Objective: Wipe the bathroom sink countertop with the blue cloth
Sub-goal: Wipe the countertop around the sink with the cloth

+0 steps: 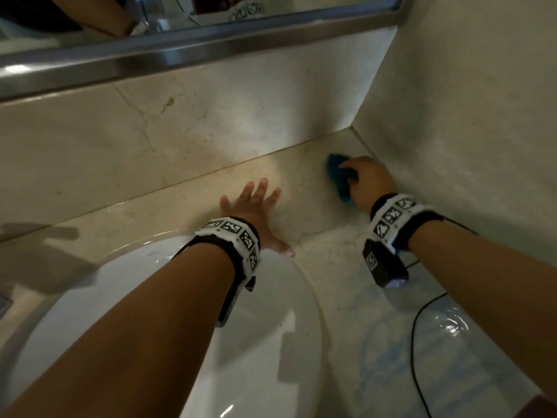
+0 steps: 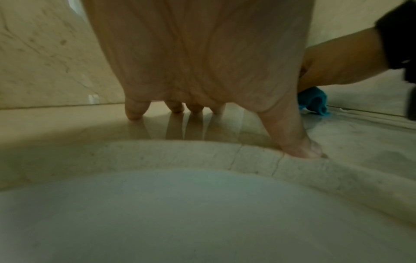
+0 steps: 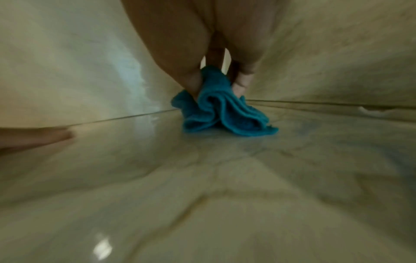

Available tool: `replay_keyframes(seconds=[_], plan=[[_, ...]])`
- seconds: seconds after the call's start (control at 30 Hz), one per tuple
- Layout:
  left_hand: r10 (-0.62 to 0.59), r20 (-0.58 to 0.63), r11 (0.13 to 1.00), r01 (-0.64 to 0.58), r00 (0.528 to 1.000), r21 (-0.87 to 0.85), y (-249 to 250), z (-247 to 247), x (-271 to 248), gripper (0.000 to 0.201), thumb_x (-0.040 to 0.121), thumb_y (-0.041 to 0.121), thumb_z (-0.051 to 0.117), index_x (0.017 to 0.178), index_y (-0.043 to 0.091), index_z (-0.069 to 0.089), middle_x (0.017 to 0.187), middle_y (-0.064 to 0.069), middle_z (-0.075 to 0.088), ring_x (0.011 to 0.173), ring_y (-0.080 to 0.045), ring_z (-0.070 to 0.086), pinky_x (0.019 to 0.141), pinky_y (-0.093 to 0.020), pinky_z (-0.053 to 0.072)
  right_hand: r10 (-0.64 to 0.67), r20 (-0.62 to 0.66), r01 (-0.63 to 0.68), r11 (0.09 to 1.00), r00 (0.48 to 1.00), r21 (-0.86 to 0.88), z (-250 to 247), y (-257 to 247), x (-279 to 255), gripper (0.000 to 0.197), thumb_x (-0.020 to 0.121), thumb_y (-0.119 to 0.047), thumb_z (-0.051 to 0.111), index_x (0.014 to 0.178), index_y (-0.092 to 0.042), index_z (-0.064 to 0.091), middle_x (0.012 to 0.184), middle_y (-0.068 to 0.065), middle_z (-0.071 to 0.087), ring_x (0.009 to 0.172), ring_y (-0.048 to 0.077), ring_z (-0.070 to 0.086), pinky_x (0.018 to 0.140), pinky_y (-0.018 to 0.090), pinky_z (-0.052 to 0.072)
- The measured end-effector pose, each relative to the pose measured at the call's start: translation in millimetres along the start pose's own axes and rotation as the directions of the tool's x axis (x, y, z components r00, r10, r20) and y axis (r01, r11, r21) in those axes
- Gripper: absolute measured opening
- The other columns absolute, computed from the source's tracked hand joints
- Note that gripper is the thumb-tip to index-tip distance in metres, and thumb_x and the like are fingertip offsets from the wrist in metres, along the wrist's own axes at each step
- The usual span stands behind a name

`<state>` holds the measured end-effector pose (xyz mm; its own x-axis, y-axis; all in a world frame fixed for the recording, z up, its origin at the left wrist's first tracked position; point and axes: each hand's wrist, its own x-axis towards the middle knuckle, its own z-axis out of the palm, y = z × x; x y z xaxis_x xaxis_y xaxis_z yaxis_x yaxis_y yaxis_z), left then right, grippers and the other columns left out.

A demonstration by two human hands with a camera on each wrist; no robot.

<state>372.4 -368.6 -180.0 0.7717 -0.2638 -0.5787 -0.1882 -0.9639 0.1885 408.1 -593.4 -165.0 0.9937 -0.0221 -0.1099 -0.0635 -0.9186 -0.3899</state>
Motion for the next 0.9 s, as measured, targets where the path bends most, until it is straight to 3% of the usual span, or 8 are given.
replay_keyframes(seconds=[0.07, 0.13, 0.3, 0.43, 0.57, 0.67, 0.77, 0.9], plan=[[-0.005, -0.005, 1.000, 0.005, 1.000, 0.008, 0.2, 1.1, 1.0, 0.128, 0.054, 0.077, 0.067, 0.144, 0.041, -0.016, 0.153, 0.011, -0.029, 0.143, -0.017, -0.023, 0.113, -0.059, -0.003, 0.121, 0.131, -0.097, 0.979, 0.984, -0.178, -5.2, 10.7, 28.5, 0.049, 0.092, -0.006, 0.047, 0.140, -0.006, 0.037, 0.147, 0.017, 0.034, 0.134, 0.033, 0.035, 0.112, 0.033, 0.024], [-0.008, -0.010, 1.000, 0.008, 1.000, 0.017, 0.5, 2.1, 1.1, 0.128, 0.054, 0.077, 0.066, 0.144, 0.041, -0.017, 0.152, 0.011, -0.029, 0.142, -0.017, -0.023, 0.113, -0.059, -0.004, 0.159, 0.229, -0.075, 0.938, 0.960, -0.338, -6.3, 9.8, 50.5, 0.055, 0.093, -0.013, 0.048, 0.144, -0.008, 0.027, 0.151, 0.014, 0.027, 0.137, 0.032, 0.029, 0.113, 0.038, 0.023], [-0.010, -0.013, 0.999, 0.011, 1.000, 0.038, 0.2, 2.2, 2.7, 0.128, 0.054, 0.079, 0.064, 0.144, 0.041, -0.019, 0.152, 0.011, -0.030, 0.142, -0.017, -0.024, 0.113, -0.059, -0.003, 0.021, 0.336, 0.108, 0.927, 0.942, -0.360, 7.5, -22.3, 64.9, 0.064, 0.094, -0.015, 0.047, 0.148, -0.016, 0.012, 0.157, 0.007, 0.007, 0.143, 0.025, 0.016, 0.117, 0.039, 0.014], [-0.026, -0.001, 0.999, 0.026, 1.000, 0.048, 0.7, 1.3, 3.8, 0.129, 0.053, 0.080, 0.064, 0.144, 0.040, -0.018, 0.152, 0.011, -0.031, 0.143, -0.017, -0.023, 0.113, -0.059, -0.002, -0.260, 0.261, 0.295, 0.950, 0.930, -0.103, 31.7, -38.7, 24.9, 0.054, 0.088, 0.003, 0.046, 0.139, -0.013, 0.040, 0.152, 0.008, 0.028, 0.140, 0.026, 0.026, 0.116, 0.039, 0.018], [-0.031, 0.009, 0.999, 0.031, 0.999, 0.041, 2.6, -0.8, 2.1, 0.130, 0.052, 0.078, 0.066, 0.145, 0.039, -0.016, 0.152, 0.010, -0.030, 0.143, -0.019, -0.022, 0.113, -0.060, -0.001, -0.332, 0.285, 0.303, 0.942, 0.899, 0.140, 40.9, -19.9, -23.6, 0.039, 0.081, -0.003, 0.061, 0.117, -0.017, 0.065, 0.135, 0.010, 0.052, 0.123, 0.027, 0.049, 0.111, 0.041, 0.033], [-0.020, -0.001, 0.999, 0.020, 1.000, 0.026, 2.1, -1.3, -0.7, 0.129, 0.052, 0.078, 0.067, 0.145, 0.040, -0.015, 0.153, 0.010, -0.029, 0.143, -0.019, -0.021, 0.113, -0.060, 0.000, -0.397, 0.325, 0.394, 0.916, 0.858, 0.078, 32.9, -5.2, -53.2, 0.033, 0.078, -0.001, 0.065, 0.107, -0.016, 0.070, 0.127, 0.009, 0.059, 0.116, 0.026, 0.056, 0.104, 0.018, 0.032], [-0.016, -0.002, 1.000, 0.016, 1.000, 0.027, 1.7, -1.8, -1.7, 0.129, 0.053, 0.078, 0.066, 0.145, 0.040, -0.016, 0.153, 0.010, -0.028, 0.143, -0.018, -0.020, 0.113, -0.060, 0.000, -0.342, 0.324, 0.329, 0.939, 0.882, 0.097, 15.7, 0.0, -65.7, 0.039, 0.081, 0.011, 0.053, 0.110, -0.009, 0.068, 0.127, 0.009, 0.059, 0.120, 0.020, 0.053, 0.094, 0.002, 0.023], [-0.006, 0.000, 1.000, 0.006, 1.000, 0.025, 1.3, -0.8, -0.8, 0.129, 0.053, 0.078, 0.066, 0.144, 0.040, -0.017, 0.153, 0.010, -0.028, 0.143, -0.018, -0.021, 0.113, -0.061, -0.002, -0.128, 0.038, 0.126, 0.991, 0.991, 0.035, -3.7, 20.1, -43.3, 0.042, 0.084, 0.010, 0.047, 0.121, -0.005, 0.059, 0.133, 0.017, 0.052, 0.124, 0.031, 0.048, 0.102, 0.013, 0.024]])
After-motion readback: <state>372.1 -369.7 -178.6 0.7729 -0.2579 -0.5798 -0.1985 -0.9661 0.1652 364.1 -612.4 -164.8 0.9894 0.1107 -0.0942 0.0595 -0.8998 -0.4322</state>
